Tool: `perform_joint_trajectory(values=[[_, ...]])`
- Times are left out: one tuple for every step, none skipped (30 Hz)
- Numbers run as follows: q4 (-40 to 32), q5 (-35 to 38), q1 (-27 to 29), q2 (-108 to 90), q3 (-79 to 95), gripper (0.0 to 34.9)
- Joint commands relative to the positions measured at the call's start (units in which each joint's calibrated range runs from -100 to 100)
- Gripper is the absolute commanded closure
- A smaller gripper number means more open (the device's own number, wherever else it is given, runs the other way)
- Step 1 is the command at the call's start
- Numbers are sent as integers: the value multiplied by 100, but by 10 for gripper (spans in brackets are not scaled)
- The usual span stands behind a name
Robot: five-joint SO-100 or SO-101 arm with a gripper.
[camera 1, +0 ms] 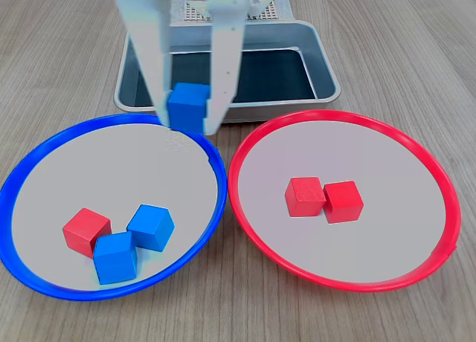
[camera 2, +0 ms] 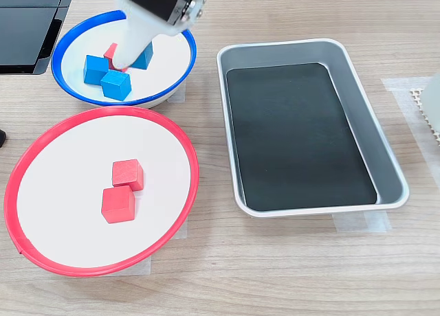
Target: Relocate any misplaced blocks to their matching dishes.
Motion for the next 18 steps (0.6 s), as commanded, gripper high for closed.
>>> perform_joint_trajectory(values=[[44,166,314,-319,32,346],[35,186,371,-294,32,346],[-6,205,418,-277,32,346],[-31,210,436,-251,32,346],[-47,215,455,-226,32,346],[-89,215,465,-192,32,346],[-113,215,474,-149,32,346],[-146,215,483,-106,32,346],[-179,215,493,-64,32,346],[-204,215,502,-12,32,346],[-237,215,502,39,32,346],[-270,205,512,98,32,346],[-311,195,512,158,23,346],[-353,190,512,226,5,346],[-402,190,521,312,-13,346],[-443,186,521,380,-32,346],[-493,176,521,474,-59,346],[-518,176,521,550,-86,346]])
